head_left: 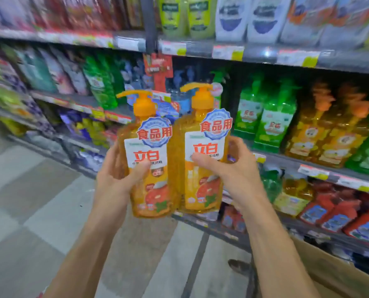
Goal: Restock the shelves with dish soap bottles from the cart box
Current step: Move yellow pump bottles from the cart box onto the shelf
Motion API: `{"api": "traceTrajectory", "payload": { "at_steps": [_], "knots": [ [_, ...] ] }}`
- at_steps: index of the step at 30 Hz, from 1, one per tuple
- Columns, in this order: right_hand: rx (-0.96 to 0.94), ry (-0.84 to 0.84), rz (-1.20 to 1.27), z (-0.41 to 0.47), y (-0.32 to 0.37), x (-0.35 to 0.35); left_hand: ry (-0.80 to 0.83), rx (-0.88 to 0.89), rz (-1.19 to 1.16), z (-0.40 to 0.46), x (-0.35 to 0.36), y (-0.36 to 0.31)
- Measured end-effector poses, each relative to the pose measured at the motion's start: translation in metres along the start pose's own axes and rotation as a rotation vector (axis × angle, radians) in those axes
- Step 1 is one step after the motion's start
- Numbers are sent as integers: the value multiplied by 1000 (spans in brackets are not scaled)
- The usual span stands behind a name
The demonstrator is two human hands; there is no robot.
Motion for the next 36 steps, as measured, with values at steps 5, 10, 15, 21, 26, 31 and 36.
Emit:
{"api": "traceTrajectory", "payload": {
  "at_steps": [5,10,15,21,26,31,36],
  "knots": [
    [-62,46,47,52,12,77,-52,78,5,49,-45,-51],
    [-64,90,137,123,-7,158,-115,102,65,122,-96,-78],
    [-96,170,234,204,-15,242,-191,132,92,206,-143,-106],
    [-143,212,222,280,-2,318,-231,188,79,288,-187,-146],
    [-224,209,190,338,24,350,-157,253,66,358,-198,-172],
    [-284,73,166,402,42,358,72,298,34,450,-178,-195],
    [-384,-168,102,448,69,348,306,360,58,541,-139,-223]
  ]
}}
Point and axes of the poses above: each hand's wrist, its own z-axis towards the middle knuckle, its own x-axis out of the palm, y = z × x, the point moved 8 cm from there along z, towards the middle knuckle, and after that the axes turned 8 degrees about -x, right-handed, at the moved point
